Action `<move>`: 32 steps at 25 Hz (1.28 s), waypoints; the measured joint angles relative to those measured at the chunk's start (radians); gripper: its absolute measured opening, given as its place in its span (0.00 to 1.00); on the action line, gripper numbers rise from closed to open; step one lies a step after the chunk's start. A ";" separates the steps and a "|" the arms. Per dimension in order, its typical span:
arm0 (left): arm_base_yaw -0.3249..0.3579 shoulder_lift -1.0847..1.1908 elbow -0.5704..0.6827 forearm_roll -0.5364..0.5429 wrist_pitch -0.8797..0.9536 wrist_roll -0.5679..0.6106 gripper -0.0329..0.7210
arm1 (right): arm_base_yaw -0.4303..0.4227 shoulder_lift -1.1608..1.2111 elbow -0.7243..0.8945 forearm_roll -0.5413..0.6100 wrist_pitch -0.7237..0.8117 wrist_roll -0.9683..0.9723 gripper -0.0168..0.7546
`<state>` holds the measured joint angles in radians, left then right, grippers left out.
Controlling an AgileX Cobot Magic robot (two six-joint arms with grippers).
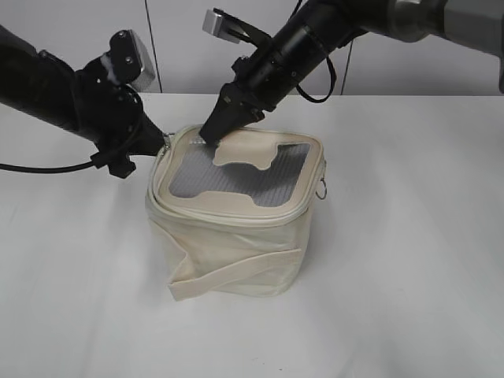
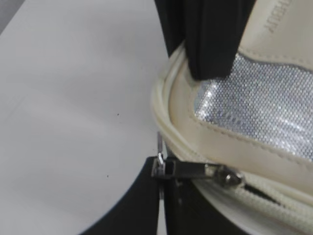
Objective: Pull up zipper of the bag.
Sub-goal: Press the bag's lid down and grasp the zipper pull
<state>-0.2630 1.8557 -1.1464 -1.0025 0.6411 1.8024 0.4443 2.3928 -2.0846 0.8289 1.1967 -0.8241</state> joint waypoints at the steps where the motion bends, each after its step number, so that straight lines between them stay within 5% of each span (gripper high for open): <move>1: 0.000 -0.001 0.000 0.037 -0.007 -0.030 0.03 | 0.000 0.000 0.000 0.000 0.000 0.003 0.10; 8: -0.003 -0.082 0.000 0.354 0.001 -0.412 0.03 | 0.000 0.000 0.000 0.001 -0.001 0.034 0.10; 16: -0.006 -0.137 -0.002 0.521 0.158 -0.752 0.03 | 0.011 0.003 0.000 0.017 -0.003 0.067 0.10; 23: -0.014 -0.150 -0.008 0.591 0.214 -0.931 0.03 | 0.018 0.004 0.000 0.026 0.000 0.093 0.09; 32: -0.020 -0.189 0.005 0.612 0.032 -0.948 0.03 | 0.018 0.005 0.000 0.031 -0.028 0.108 0.09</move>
<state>-0.2827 1.6669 -1.1415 -0.3908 0.6732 0.8547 0.4625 2.3977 -2.0846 0.8604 1.1683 -0.7165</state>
